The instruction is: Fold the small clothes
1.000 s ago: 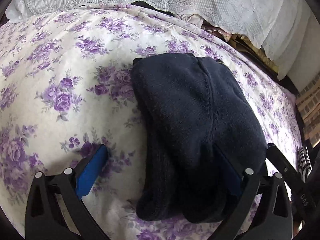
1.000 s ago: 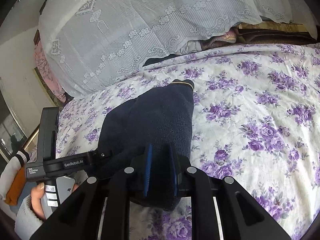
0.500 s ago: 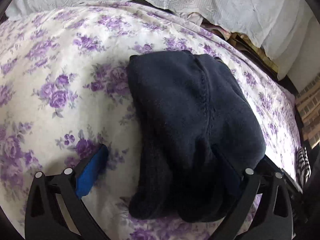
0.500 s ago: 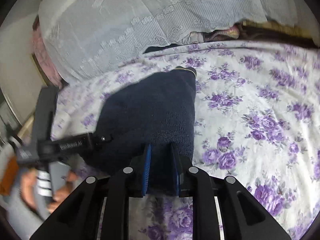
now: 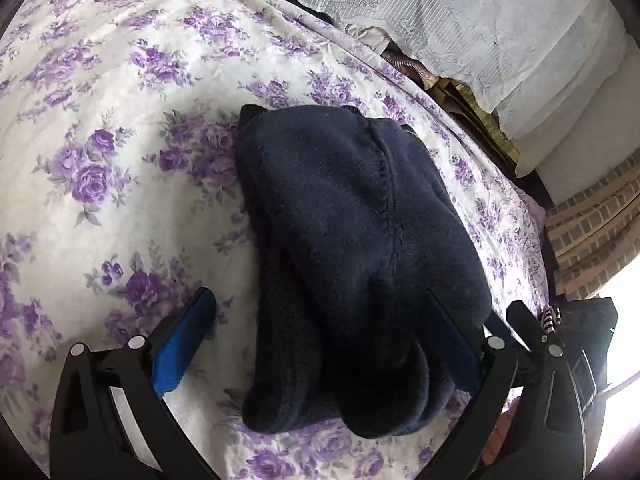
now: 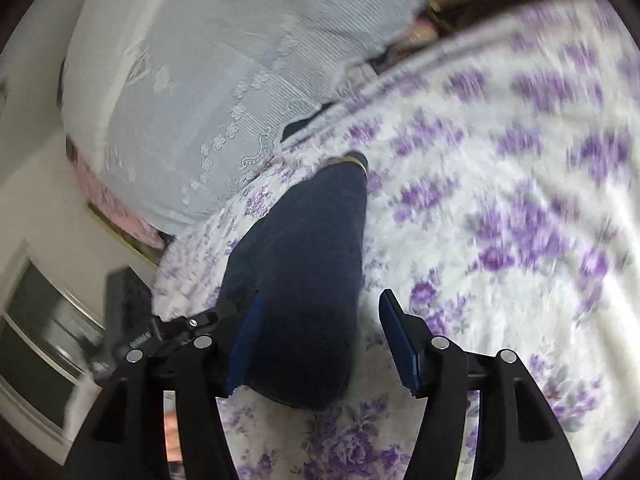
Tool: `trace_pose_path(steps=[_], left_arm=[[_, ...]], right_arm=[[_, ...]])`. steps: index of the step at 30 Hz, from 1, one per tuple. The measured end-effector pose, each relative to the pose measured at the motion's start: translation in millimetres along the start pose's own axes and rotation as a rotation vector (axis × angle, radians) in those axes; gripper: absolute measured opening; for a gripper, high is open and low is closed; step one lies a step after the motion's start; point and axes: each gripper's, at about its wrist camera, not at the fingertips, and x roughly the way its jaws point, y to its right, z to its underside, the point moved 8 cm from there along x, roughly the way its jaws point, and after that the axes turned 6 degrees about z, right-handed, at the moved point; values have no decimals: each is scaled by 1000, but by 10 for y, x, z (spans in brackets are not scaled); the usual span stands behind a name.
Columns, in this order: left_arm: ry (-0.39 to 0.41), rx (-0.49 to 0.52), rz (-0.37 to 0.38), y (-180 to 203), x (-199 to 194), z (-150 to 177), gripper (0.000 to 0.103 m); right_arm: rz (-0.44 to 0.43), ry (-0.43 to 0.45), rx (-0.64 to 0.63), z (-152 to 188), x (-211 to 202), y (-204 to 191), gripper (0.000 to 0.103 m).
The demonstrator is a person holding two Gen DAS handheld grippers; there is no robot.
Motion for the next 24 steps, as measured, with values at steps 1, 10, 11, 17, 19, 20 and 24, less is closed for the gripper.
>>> trace_pose_path(steps=[1,10,11,17,19,20,24], left_arm=[[-1,4,7,13,-3,-2,98],[-19,-128,241,-88,-92,-80,98],[-28,-145,291,-74,-84,-92,98],[-115,-69,344,94,118,-137,98],[-111,-54,346,127,180,-198,98],[-108,-47,349,150,210,-218,98],[-103,25,329,299,347,-231,98]], right_arm=[[-19,-13,20,11,24,17,61],[-176,-102,149,14,160,66,59],[-206,-113,171,-19,197,78,59],[-316,-206,256,-260,543,50,59],[-338,-228,264,-343,673,16,59],[-356,-231,263,-376,718,-1,59],[-438,-213,288,-443,781,-25,59]])
